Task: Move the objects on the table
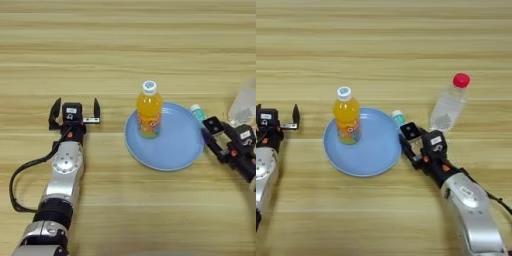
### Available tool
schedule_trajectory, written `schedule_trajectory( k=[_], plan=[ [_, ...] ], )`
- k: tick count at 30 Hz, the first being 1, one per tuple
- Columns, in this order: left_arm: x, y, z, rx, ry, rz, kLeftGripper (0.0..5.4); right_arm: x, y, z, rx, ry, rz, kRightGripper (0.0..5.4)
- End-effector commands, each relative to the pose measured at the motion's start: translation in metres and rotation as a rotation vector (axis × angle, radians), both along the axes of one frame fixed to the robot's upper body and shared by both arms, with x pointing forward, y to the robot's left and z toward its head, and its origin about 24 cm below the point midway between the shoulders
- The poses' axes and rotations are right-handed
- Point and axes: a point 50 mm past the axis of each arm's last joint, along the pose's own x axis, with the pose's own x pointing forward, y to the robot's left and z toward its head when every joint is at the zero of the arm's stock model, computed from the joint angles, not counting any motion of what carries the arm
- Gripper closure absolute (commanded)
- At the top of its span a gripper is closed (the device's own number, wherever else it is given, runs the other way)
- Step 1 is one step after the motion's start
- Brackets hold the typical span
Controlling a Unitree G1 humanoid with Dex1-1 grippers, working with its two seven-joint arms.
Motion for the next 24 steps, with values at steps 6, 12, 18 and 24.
schedule_trajectory(
  k=[6,12,18,24],
  plan=[
    [0.001,-0.004,0.002,-0.004,-0.010,-0.005,0.00,0.005,0.025,0.000,-0.010,-0.001,0.084,2.92],
    [0.001,-0.004,0.002,-0.005,-0.011,-0.004,0.00,0.002,0.036,-0.005,-0.008,0.019,0.124,2.92],
    [0.001,-0.004,0.002,-0.006,-0.011,-0.002,0.00,0.000,0.040,-0.009,-0.008,0.039,0.144,2.28],
    [0.002,-0.003,0.002,-0.006,-0.012,-0.001,0.00,0.000,0.040,-0.010,-0.008,0.041,0.139,1.56]
  ],
)
